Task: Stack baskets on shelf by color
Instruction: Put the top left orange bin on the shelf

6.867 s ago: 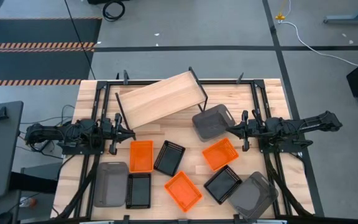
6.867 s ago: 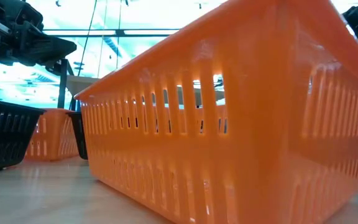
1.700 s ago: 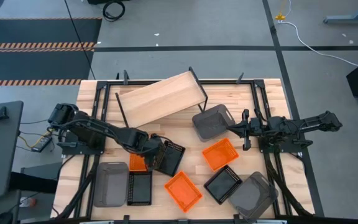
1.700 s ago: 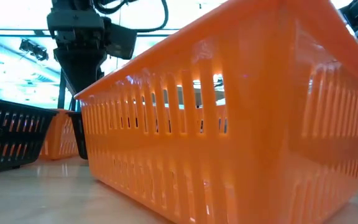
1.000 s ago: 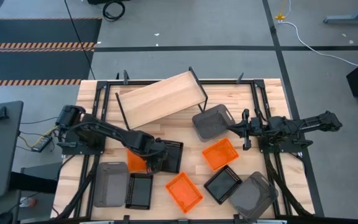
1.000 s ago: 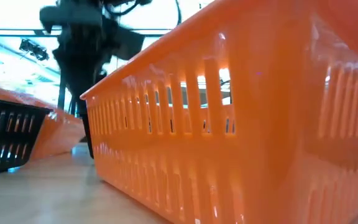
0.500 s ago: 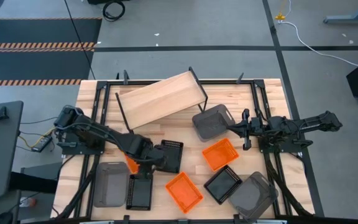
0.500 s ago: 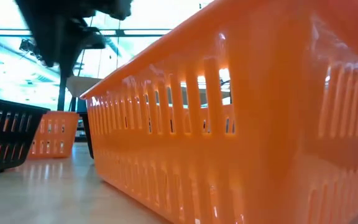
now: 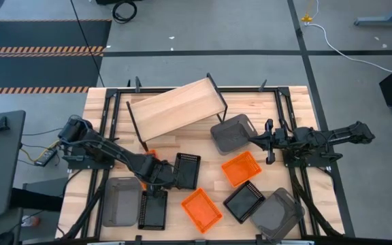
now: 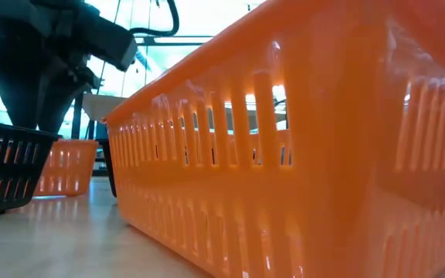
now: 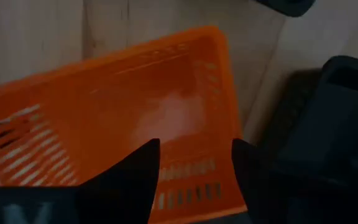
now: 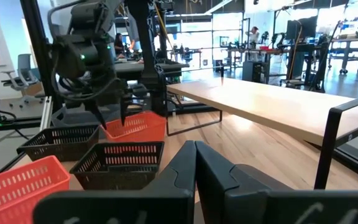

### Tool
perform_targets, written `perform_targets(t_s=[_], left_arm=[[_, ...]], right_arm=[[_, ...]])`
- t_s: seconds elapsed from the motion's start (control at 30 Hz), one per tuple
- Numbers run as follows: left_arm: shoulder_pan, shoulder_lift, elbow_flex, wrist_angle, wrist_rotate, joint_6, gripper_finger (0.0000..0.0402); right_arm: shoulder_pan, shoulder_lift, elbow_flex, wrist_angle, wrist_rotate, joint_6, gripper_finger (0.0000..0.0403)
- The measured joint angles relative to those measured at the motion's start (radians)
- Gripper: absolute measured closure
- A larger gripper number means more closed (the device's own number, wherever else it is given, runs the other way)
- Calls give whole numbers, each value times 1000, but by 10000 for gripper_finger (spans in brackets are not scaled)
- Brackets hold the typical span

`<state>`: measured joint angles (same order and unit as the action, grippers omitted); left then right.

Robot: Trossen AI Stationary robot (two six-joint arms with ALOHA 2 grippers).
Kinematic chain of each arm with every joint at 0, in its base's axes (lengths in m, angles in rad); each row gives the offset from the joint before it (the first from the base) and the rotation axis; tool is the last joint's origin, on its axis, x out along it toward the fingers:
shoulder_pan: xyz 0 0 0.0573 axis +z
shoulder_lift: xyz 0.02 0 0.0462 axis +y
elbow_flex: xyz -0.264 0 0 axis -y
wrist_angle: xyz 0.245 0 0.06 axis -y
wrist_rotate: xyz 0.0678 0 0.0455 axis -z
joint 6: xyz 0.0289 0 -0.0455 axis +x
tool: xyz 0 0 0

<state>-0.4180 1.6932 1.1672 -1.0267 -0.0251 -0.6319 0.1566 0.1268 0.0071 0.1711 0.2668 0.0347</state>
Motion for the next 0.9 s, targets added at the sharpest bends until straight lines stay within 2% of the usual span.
perform_targets(t_s=[0.17, 0.53, 0.7, 0.9], left_arm=[[-1, 0, -5, 51, 2, -25, 178], [13, -1, -5, 75, 45, -45, 182], [10, 6, -5, 79, -3, -54, 187], [8, 9, -95, 189, -5, -70, 197]], right_arm=[[0, 0, 0, 0, 0, 0, 391], [0, 0, 0, 0, 0, 0, 391], [0, 0, 0, 0, 0, 0, 391], [0, 0, 0, 0, 0, 0, 391]])
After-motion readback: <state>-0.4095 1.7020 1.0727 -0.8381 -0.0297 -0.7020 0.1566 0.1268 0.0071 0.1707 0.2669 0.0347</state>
